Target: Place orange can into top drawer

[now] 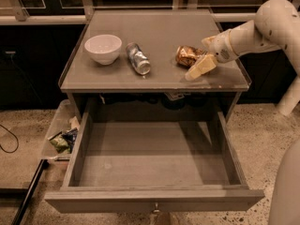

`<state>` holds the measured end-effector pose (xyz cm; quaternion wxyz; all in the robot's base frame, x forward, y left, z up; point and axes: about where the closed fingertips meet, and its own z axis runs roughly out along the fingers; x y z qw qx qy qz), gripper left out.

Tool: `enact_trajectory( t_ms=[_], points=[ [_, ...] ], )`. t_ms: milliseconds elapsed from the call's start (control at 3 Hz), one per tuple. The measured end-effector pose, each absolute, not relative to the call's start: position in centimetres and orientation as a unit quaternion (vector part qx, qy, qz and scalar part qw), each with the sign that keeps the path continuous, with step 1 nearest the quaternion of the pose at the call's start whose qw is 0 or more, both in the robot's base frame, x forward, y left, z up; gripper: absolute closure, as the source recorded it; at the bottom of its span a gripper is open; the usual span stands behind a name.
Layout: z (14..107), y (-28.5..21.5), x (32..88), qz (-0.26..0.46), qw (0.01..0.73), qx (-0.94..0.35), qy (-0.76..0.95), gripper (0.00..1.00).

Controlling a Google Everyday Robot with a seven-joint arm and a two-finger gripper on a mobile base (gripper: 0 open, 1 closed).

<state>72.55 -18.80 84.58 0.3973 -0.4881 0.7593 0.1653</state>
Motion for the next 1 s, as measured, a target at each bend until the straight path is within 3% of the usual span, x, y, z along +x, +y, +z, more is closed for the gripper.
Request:
enact_trajectory(
  t_ms=[1000],
  points=[
    [84.56, -18.79, 72.56, 0.165, 0.397, -0.488, 0.759, 0.66]
  ],
)
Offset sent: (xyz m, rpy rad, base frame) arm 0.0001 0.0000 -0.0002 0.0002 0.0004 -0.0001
